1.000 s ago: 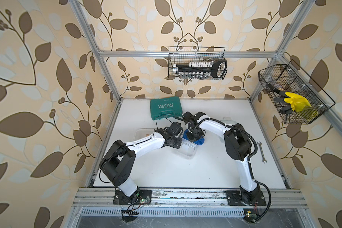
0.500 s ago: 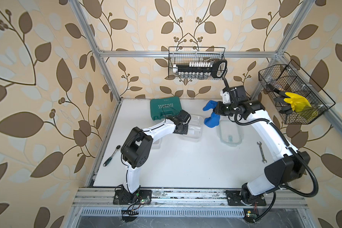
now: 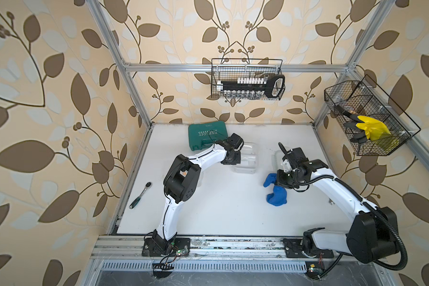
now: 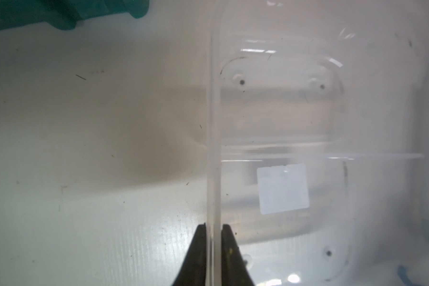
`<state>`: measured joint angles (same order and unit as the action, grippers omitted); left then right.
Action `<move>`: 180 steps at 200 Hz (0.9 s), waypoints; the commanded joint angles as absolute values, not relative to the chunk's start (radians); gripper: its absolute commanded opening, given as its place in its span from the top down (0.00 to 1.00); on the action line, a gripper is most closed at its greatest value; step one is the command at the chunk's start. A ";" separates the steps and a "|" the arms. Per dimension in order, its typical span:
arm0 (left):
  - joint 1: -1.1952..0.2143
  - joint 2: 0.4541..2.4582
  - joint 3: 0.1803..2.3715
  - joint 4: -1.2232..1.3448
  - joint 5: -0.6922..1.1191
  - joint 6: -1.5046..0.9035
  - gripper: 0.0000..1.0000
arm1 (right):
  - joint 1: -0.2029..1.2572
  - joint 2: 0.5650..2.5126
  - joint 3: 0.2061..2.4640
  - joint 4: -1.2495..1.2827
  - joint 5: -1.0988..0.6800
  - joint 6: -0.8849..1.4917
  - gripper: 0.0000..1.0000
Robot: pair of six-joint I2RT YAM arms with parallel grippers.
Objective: Wipe the insides of the lunch boxes
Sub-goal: Place the cleaning item at the center of the board.
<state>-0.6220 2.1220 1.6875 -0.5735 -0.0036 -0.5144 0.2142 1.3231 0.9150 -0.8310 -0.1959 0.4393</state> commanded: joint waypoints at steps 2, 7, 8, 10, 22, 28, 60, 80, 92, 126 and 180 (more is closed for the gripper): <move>-0.629 2.109 1.718 -0.551 0.065 -0.550 0.57 | 0.212 1.345 0.903 -0.788 -0.230 0.404 0.39; -0.629 2.102 1.713 -0.552 0.067 -0.551 0.50 | 0.212 1.339 0.902 -0.782 -0.230 0.402 0.32; -0.630 2.100 1.712 -0.552 0.067 -0.551 0.48 | 0.212 1.338 0.902 -0.780 -0.230 0.402 0.30; -0.629 2.095 1.708 -0.551 0.066 -0.552 0.46 | 0.211 1.333 0.902 -0.774 -0.231 0.401 0.27; -0.630 2.057 1.680 -0.541 0.057 -0.553 0.22 | 0.206 1.294 0.903 -0.750 -0.241 0.405 0.09; -0.629 2.032 1.663 -0.532 0.048 -0.554 0.03 | 0.204 1.275 0.906 -0.744 -0.246 0.407 0.03; -0.625 1.898 1.587 -0.486 0.035 -0.540 0.01 | 0.176 1.226 0.961 -0.789 -0.315 0.384 0.02; -0.623 1.819 1.552 -0.485 0.018 -0.532 0.01 | 0.154 1.199 0.993 -0.830 -0.345 0.375 0.02; -0.619 1.762 1.515 -0.475 0.002 -0.532 0.01 | 0.145 1.186 1.012 -0.861 -0.353 0.364 0.02; -0.614 1.626 1.398 -0.382 0.075 -0.498 0.01 | 0.070 1.192 1.037 -0.906 -0.470 0.346 0.02; -0.478 1.431 1.334 -0.513 -0.019 -0.470 0.01 | 0.141 1.071 1.048 -0.708 -0.480 0.468 0.11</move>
<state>-0.5716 1.5421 1.3422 -0.4511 0.0406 -0.5152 0.0505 1.1320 1.0222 -0.8383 -0.4698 0.3962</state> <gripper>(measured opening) 0.989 0.906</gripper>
